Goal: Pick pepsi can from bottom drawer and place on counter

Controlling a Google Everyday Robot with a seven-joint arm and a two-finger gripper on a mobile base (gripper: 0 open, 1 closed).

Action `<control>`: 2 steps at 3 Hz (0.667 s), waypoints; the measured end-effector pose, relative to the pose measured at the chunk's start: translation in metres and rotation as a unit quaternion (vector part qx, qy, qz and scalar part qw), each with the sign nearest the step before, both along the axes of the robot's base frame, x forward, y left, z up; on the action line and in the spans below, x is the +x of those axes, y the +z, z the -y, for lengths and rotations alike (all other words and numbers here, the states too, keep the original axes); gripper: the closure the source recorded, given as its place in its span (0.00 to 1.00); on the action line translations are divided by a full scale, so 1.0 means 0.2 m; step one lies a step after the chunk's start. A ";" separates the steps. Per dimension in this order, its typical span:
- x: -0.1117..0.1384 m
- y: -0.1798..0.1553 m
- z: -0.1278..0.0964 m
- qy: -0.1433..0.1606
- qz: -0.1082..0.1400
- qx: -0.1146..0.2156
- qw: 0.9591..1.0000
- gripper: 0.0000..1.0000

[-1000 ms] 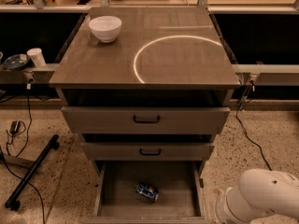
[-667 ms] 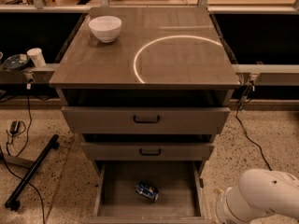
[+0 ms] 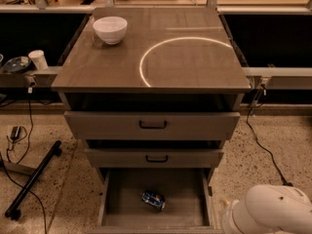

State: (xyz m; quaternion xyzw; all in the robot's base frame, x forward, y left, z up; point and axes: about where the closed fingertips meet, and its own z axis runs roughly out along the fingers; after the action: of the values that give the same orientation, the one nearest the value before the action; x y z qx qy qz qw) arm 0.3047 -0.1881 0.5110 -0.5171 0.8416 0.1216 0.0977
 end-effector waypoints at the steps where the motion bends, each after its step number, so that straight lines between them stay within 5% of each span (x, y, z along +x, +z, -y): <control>1: 0.00 -0.14 -0.02 -0.001 0.008 0.000 1.000 0.00; 2: -0.01 -0.29 -0.03 -0.009 0.014 0.001 1.000 0.00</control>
Offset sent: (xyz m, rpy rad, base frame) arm -0.0023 0.0097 -0.1014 0.0071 -0.0653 -0.0595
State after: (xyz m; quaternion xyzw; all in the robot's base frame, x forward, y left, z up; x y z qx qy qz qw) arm 0.3019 -0.1823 0.4530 -0.5108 0.8448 0.1138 0.1113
